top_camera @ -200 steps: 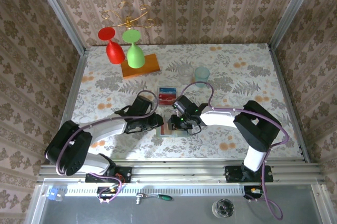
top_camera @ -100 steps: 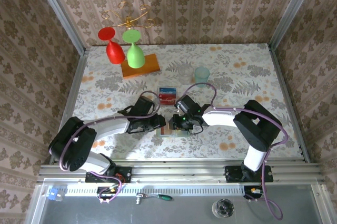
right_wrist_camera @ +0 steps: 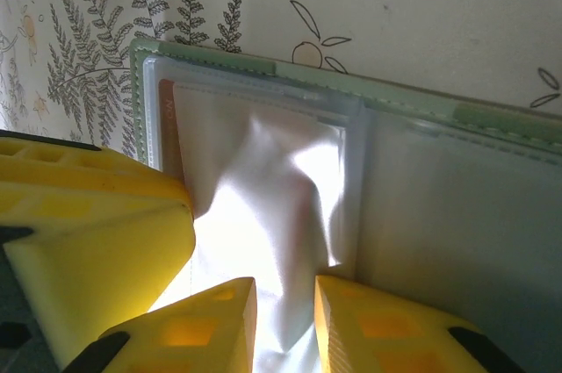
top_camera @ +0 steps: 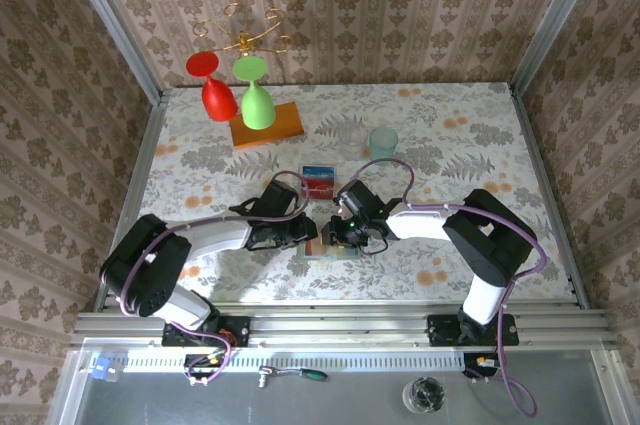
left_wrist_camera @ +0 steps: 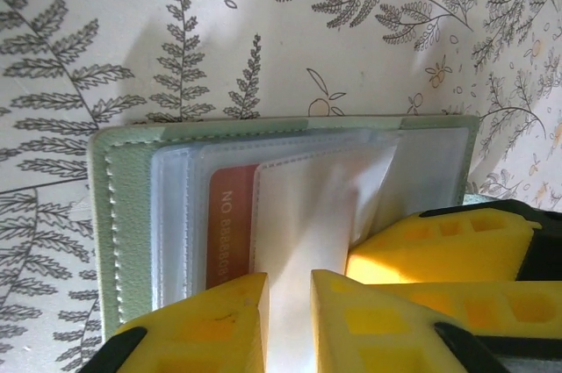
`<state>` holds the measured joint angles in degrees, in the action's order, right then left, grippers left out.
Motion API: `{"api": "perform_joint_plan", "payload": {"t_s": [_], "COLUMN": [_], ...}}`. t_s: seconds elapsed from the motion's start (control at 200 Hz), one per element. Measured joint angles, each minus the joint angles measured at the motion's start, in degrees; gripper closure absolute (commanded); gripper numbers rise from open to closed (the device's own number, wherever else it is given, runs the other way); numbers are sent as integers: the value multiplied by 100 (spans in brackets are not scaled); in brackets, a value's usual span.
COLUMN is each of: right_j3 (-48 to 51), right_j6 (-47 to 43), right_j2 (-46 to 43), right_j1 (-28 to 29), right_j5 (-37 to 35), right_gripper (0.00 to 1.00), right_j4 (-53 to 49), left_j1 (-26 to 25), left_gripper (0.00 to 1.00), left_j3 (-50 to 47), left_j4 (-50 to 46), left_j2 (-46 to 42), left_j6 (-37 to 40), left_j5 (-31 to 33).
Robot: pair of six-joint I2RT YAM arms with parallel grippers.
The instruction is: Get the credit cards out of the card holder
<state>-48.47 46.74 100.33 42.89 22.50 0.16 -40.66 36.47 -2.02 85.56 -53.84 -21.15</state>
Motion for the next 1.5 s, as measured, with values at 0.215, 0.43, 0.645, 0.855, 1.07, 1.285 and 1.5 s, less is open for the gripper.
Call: {"api": "perform_joint_plan", "payload": {"t_s": [0.215, 0.43, 0.645, 0.855, 1.07, 1.285, 1.5], "right_j3": [22, 76, 173, 254, 376, 437, 468], "right_j6": [0, 15, 42, 42, 46, 98, 109], "right_j2": [0, 0, 0, 0, 0, 0, 0], "right_j1": [-2, -26, -92, -164, -238, -278, -295], "right_j5": [24, 28, 70, 162, 282, 356, 389], "right_gripper": [73, 77, 80, 83, 86, 87, 86], "right_j4": [52, 118, 249, 367, 570, 682, 737], "left_j1": [-52, -52, -52, -52, -52, -74, -105], "left_gripper": [82, 75, 70, 68, 68, 69, 73], "left_j3": [7, 7, 7, 7, 33, 109, 146], "left_j4": [44, -13, -264, -275, -273, -264, -236], "left_j2": [0, -17, -208, -203, -164, -42, 37], "left_j6": [-39, -59, -59, -61, -63, -101, -175], "left_j5": [-15, 42, 205, 232, 229, 227, 227]}}
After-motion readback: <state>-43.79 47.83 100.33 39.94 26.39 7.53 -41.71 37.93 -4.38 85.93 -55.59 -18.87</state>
